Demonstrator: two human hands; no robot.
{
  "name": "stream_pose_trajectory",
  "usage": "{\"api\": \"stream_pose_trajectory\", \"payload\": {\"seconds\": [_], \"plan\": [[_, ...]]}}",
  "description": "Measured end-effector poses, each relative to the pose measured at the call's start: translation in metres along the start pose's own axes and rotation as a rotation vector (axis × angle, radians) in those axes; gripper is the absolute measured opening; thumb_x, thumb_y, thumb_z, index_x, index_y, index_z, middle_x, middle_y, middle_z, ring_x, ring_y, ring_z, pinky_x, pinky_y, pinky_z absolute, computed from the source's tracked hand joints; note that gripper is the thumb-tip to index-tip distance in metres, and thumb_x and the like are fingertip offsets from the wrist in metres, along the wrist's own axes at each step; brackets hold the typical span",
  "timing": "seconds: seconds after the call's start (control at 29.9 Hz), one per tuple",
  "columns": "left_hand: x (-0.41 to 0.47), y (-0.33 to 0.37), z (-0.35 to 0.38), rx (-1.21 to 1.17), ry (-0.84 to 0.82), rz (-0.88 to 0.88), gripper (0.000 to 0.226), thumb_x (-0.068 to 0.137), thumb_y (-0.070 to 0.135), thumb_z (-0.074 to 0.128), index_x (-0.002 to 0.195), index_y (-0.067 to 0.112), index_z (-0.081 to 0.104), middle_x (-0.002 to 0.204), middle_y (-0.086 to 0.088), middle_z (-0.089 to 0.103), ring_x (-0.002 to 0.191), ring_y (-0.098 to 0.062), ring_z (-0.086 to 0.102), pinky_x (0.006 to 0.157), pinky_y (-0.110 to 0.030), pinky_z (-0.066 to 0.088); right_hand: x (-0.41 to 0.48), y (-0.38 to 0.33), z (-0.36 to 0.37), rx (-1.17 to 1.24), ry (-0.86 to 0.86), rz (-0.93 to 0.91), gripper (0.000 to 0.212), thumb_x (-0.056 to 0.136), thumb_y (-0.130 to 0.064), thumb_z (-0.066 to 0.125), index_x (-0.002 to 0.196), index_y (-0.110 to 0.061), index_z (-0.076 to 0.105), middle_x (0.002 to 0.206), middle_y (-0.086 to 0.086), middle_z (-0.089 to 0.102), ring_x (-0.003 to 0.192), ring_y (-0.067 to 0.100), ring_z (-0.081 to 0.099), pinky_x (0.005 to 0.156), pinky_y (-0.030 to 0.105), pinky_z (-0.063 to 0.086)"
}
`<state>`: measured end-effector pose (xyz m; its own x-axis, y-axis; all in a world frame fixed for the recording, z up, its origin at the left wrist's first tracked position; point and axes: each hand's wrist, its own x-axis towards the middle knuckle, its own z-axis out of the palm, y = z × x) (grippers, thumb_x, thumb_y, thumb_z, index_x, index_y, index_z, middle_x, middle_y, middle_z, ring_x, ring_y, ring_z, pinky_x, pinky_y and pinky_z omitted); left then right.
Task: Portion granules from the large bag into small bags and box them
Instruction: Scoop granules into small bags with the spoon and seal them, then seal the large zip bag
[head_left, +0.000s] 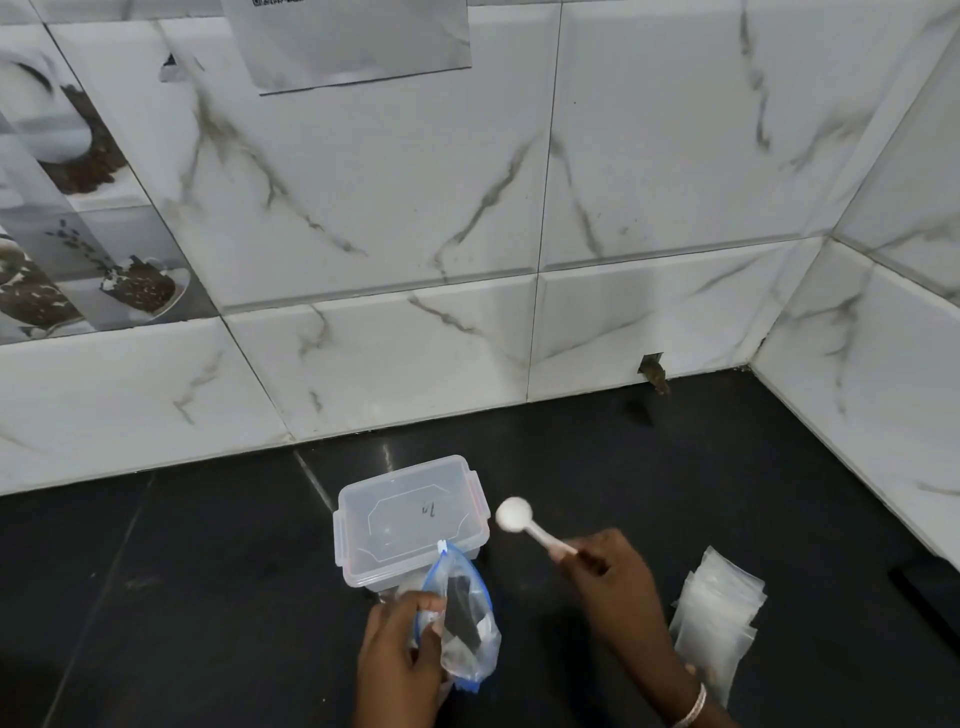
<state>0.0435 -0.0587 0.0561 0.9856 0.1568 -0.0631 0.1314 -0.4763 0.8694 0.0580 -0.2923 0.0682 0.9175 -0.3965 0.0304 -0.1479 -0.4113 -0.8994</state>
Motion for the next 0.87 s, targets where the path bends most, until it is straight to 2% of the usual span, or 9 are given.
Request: {"api": "stream_pose_trajectory", "payload": {"seconds": [0.1, 0.17, 0.23, 0.3, 0.43, 0.53, 0.7, 0.77, 0.87], "plan": [[-0.001, -0.005, 0.000, 0.018, 0.036, -0.015, 0.050, 0.077, 0.000, 0.072, 0.085, 0.048, 0.070, 0.100, 0.015, 0.054, 0.086, -0.015, 0.066, 0.058, -0.029, 0.060, 0.030, 0.025, -0.001, 0.191, -0.015, 0.278, 0.014, 0.089, -0.017, 0.074, 0.077, -0.020, 0.079, 0.061, -0.005, 0.065, 0.056, 0.012, 0.058, 0.057, 0.022, 0.047], [-0.002, -0.004, -0.001, 0.008, 0.072, -0.005, 0.054, 0.074, -0.004, 0.072, 0.086, 0.049, 0.069, 0.100, 0.011, 0.055, 0.091, -0.005, 0.064, 0.052, -0.020, 0.057, 0.045, 0.039, 0.005, 0.251, -0.018, 0.384, 0.017, 0.091, -0.013, 0.072, 0.075, -0.012, 0.079, 0.056, 0.001, 0.063, 0.057, 0.017, 0.059, 0.060, 0.033, 0.052], [-0.003, -0.001, -0.005, 0.015, 0.095, 0.014, 0.056, 0.071, -0.002, 0.073, 0.089, 0.051, 0.067, 0.100, 0.008, 0.058, 0.092, 0.015, 0.057, 0.055, -0.006, 0.050, 0.058, 0.051, 0.013, 0.075, 0.004, 0.298, 0.020, 0.090, -0.019, 0.070, 0.072, -0.015, 0.076, 0.059, 0.003, 0.068, 0.059, 0.019, 0.066, 0.065, 0.035, 0.054], [-0.002, 0.002, -0.009, 0.027, 0.124, 0.048, 0.049, 0.066, 0.011, 0.068, 0.091, 0.053, 0.064, 0.097, 0.010, 0.060, 0.088, 0.023, 0.053, 0.058, 0.002, 0.043, 0.071, 0.060, 0.023, -0.222, 0.014, 0.108, 0.025, 0.090, -0.024, 0.068, 0.066, -0.020, 0.070, 0.064, 0.000, 0.066, 0.066, 0.016, 0.064, 0.062, 0.028, 0.047], [-0.004, 0.005, -0.013, 0.008, 0.130, 0.070, 0.041, 0.065, 0.019, 0.064, 0.090, 0.052, 0.065, 0.096, 0.016, 0.060, 0.086, 0.021, 0.056, 0.055, -0.002, 0.046, 0.083, 0.072, 0.042, -0.634, 0.047, -0.193, 0.012, 0.089, -0.018, 0.070, 0.079, -0.012, 0.066, 0.078, 0.003, 0.055, 0.062, 0.024, 0.058, 0.054, 0.033, 0.043], [-0.002, 0.010, -0.012, -0.006, 0.122, 0.084, 0.025, 0.062, 0.033, 0.057, 0.079, 0.047, 0.069, 0.094, 0.017, 0.060, 0.082, 0.021, 0.057, 0.051, -0.005, 0.047, 0.087, 0.079, 0.059, -0.838, -0.071, -0.333, 0.018, 0.075, -0.011, 0.080, 0.087, -0.013, 0.067, 0.080, 0.002, 0.053, 0.059, 0.019, 0.055, 0.040, 0.030, 0.037], [0.007, 0.003, -0.012, -0.038, 0.120, 0.083, 0.033, 0.063, 0.024, 0.067, 0.085, 0.048, 0.070, 0.104, 0.025, 0.058, 0.081, 0.016, 0.060, 0.052, -0.018, 0.055, 0.088, 0.087, 0.073, -0.867, -0.132, -0.382, 0.026, 0.070, -0.006, 0.078, 0.093, -0.011, 0.068, 0.089, 0.001, 0.053, 0.065, 0.019, 0.058, 0.040, 0.028, 0.045], [0.010, 0.001, -0.008, -0.087, 0.101, 0.026, 0.032, 0.069, 0.012, 0.076, 0.080, 0.041, 0.075, 0.101, 0.019, 0.061, 0.079, 0.009, 0.064, 0.052, -0.022, 0.057, 0.088, 0.086, 0.071, -0.833, -0.139, -0.373, 0.026, 0.073, -0.008, 0.070, 0.098, -0.014, 0.067, 0.092, 0.001, 0.049, 0.066, 0.020, 0.058, 0.043, 0.029, 0.045], [0.012, 0.001, -0.005, -0.175, 0.095, -0.051, 0.037, 0.074, -0.008, 0.075, 0.081, 0.029, 0.077, 0.091, 0.002, 0.067, 0.069, -0.001, 0.067, 0.057, -0.016, 0.054, 0.076, 0.071, 0.064, -0.670, -0.133, -0.293, 0.029, 0.081, -0.011, 0.066, 0.109, -0.017, 0.065, 0.096, 0.002, 0.050, 0.066, 0.018, 0.057, 0.054, 0.027, 0.047]]}}
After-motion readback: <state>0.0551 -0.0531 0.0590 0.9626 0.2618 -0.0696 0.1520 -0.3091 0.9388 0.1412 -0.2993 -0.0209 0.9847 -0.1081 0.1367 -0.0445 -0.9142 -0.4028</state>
